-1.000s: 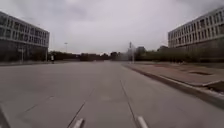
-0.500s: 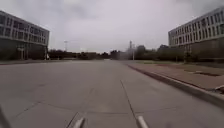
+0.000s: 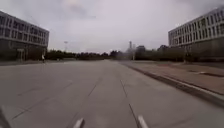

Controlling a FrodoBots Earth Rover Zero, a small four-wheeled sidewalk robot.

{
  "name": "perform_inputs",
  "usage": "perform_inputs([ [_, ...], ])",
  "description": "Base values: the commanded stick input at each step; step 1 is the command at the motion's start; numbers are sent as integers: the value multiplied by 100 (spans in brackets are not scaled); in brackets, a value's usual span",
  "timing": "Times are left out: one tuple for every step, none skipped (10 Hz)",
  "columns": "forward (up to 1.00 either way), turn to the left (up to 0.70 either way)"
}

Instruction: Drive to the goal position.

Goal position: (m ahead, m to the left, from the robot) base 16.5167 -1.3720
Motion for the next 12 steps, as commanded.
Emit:
perform_inputs([
  [70, 0],
  [70, 0],
  [70, 0],
  [70, 0],
  [70, 0],
  [70, 0],
  [70, 0],
  [70, 0],
  [70, 0],
  [70, 0],
  [70, 0],
  [70, 0],
])
